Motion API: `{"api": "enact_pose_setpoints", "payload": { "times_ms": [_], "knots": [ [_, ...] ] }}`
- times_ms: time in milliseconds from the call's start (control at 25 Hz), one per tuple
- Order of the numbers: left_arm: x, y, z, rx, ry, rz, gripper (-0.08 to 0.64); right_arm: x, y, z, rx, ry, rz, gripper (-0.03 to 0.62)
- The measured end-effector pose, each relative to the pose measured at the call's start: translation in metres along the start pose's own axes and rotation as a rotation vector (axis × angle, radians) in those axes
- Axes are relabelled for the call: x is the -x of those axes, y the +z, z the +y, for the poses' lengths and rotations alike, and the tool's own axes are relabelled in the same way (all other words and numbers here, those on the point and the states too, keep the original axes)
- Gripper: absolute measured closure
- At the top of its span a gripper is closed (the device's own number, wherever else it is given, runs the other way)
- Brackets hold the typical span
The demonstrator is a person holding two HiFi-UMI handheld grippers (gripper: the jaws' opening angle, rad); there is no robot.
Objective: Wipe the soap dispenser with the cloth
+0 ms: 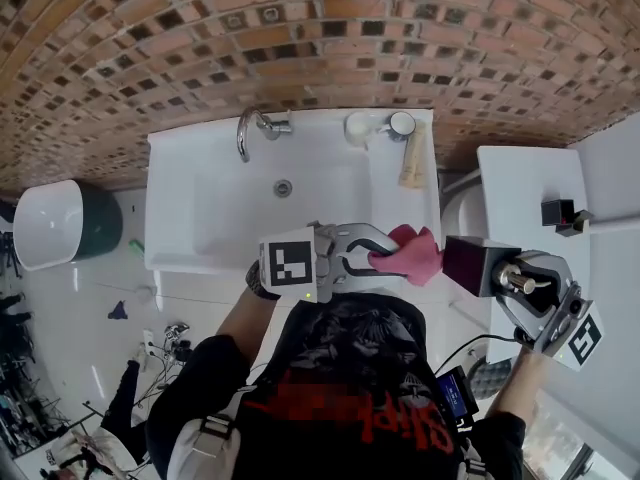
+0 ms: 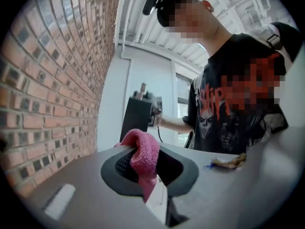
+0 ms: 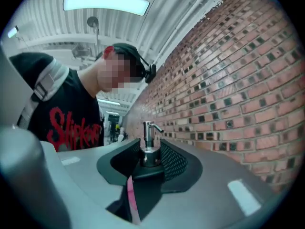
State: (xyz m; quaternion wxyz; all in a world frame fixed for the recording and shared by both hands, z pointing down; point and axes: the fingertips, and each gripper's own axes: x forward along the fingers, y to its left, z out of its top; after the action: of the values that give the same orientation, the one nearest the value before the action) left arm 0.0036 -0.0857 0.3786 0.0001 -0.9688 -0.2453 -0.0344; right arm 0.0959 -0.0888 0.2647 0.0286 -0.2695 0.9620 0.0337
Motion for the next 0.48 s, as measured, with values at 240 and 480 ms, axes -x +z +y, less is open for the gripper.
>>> {"api": "enact_pose_setpoints", "payload": {
  "times_ms": [240,480],
  "knots": [
    [0.003,0.074,-0.010,-0.105,0.045,-0.188,0.509,-0.023,-0.084,-0.018,-0.138,-0.073,0.200,0.459],
    [-0.003,0.050,0.012,-0.036,0.174,-0.109,0.511,-0.045,-0.072,-0.011,-0.321,0.045,-0.052,0.459]
  ]
}}
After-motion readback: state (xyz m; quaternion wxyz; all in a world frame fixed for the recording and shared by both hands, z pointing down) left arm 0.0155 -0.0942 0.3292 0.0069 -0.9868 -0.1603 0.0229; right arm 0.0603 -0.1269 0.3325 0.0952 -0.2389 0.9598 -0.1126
